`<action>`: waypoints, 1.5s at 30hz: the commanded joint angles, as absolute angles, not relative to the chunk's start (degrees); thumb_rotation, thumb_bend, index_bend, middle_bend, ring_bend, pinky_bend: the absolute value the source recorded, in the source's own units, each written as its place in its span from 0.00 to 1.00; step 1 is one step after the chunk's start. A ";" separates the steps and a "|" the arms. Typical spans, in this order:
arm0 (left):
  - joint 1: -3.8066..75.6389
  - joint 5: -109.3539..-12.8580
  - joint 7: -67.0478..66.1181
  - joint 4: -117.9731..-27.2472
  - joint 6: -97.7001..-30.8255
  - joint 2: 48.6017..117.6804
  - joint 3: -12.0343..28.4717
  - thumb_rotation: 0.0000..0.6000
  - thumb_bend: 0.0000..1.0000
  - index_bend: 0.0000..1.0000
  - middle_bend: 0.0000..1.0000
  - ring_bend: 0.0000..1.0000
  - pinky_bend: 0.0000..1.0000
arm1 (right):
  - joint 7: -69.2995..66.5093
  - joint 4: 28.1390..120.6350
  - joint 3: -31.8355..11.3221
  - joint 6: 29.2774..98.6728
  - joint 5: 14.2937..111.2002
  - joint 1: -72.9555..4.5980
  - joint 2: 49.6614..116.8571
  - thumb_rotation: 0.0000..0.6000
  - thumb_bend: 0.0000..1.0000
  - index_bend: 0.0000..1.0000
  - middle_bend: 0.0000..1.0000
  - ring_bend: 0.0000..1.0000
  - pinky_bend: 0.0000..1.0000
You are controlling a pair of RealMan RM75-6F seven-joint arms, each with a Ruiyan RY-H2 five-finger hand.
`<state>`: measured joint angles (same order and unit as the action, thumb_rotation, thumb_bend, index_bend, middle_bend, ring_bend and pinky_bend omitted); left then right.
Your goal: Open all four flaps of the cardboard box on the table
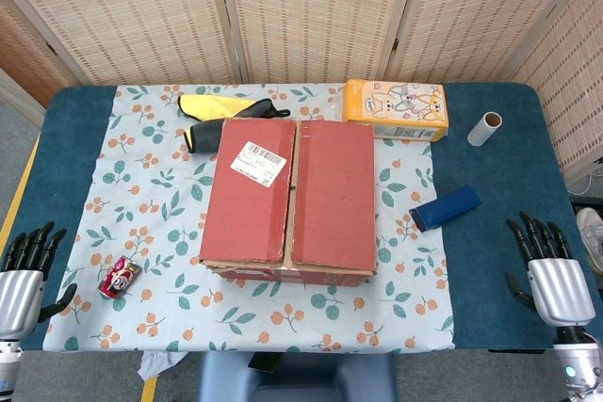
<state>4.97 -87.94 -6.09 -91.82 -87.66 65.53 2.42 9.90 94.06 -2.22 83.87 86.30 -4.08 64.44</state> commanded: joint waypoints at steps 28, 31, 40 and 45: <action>7.12 -84.62 -0.19 -87.47 -83.99 66.11 4.18 1.00 0.36 0.00 0.00 0.00 0.00 | 17.15 110.44 -1.11 79.15 104.80 -11.92 64.53 1.00 0.41 0.00 0.00 0.00 0.00; 6.98 -85.60 1.18 -87.20 -84.85 66.05 4.05 1.00 0.36 0.00 0.00 0.00 0.00 | 19.83 112.39 -2.40 74.67 103.10 -14.58 66.94 1.00 0.41 0.00 0.00 0.00 0.00; 7.24 -85.90 2.49 -86.80 -84.25 65.70 3.64 1.00 0.36 0.00 0.00 0.00 0.00 | 23.10 109.46 -7.36 68.19 99.78 -21.99 78.81 1.00 0.41 0.00 0.00 0.00 0.00; 7.62 -85.29 2.42 -86.86 -82.71 65.49 3.31 1.00 0.36 0.00 0.00 0.00 0.00 | 23.08 107.87 -9.04 66.00 97.47 -25.03 82.74 1.00 0.41 0.00 0.00 0.00 0.00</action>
